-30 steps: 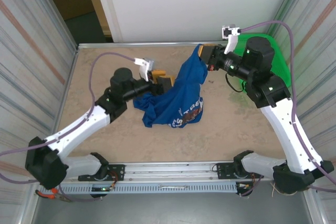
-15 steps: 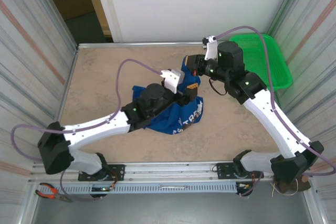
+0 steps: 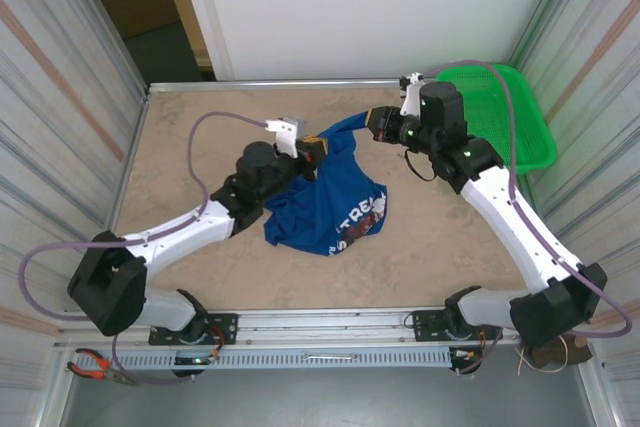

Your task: Fold the inside-out t-shirt

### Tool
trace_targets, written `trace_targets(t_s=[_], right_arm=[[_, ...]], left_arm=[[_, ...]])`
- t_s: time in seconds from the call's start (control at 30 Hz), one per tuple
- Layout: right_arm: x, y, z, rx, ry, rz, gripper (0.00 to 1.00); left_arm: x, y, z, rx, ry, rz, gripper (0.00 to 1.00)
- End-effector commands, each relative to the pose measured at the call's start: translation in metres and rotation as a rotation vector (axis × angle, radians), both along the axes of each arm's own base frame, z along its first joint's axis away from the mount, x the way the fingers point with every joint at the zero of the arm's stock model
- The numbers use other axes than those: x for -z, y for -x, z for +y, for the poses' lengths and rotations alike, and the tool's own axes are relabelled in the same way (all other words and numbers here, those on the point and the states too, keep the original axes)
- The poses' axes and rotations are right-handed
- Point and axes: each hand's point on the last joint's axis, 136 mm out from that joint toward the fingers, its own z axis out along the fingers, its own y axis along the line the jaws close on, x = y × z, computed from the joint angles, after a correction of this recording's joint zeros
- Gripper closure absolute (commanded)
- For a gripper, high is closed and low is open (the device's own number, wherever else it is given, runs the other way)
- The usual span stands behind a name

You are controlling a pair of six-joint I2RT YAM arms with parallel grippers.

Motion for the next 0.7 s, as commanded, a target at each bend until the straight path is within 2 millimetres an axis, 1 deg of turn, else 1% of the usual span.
trace_targets(t_s=[0.0, 0.03, 0.07, 0.1, 0.17, 0.27, 0.33, 0.4, 0.43, 0.5, 0.67], right_arm=[[-0.005, -0.02, 0.001, 0.002, -0.065, -0.034, 0.75], [0.002, -0.021, 0.003, -0.011, -0.062, -0.024, 0.58], [0.009, -0.02, 0.005, -0.022, -0.06, -0.011, 0.47], [0.014, -0.016, 0.007, -0.036, -0.065, -0.008, 0.43], [0.021, -0.006, 0.005, -0.045, -0.077, -0.016, 0.38], [0.027, 0.018, 0.001, -0.063, -0.118, -0.039, 0.33], [0.029, 0.034, 0.006, -0.102, -0.161, -0.057, 0.29], [0.033, 0.047, 0.014, -0.137, -0.194, -0.06, 0.28], [0.035, 0.052, 0.017, -0.144, -0.208, -0.063, 0.26], [0.039, 0.055, 0.023, -0.146, -0.238, -0.054, 0.25], [0.035, 0.056, 0.034, -0.125, -0.288, -0.032, 0.24]], left_arm=[[-0.02, 0.034, -0.009, 0.326, 0.129, 0.033, 1.0], [-0.022, 0.04, -0.011, 0.391, 0.142, 0.047, 1.0], [-0.022, 0.044, -0.011, 0.438, 0.152, 0.065, 1.0], [-0.022, 0.048, -0.011, 0.473, 0.161, 0.079, 1.0], [-0.021, 0.052, -0.01, 0.495, 0.17, 0.095, 1.0], [-0.02, 0.057, -0.01, 0.515, 0.17, 0.098, 1.0], [-0.021, 0.061, -0.011, 0.54, 0.17, 0.103, 1.0], [-0.021, 0.064, -0.012, 0.557, 0.172, 0.113, 1.0], [-0.02, 0.065, -0.012, 0.564, 0.171, 0.12, 1.0], [-0.019, 0.068, -0.012, 0.572, 0.164, 0.129, 1.0], [-0.012, 0.071, -0.009, 0.564, 0.152, 0.145, 1.0]])
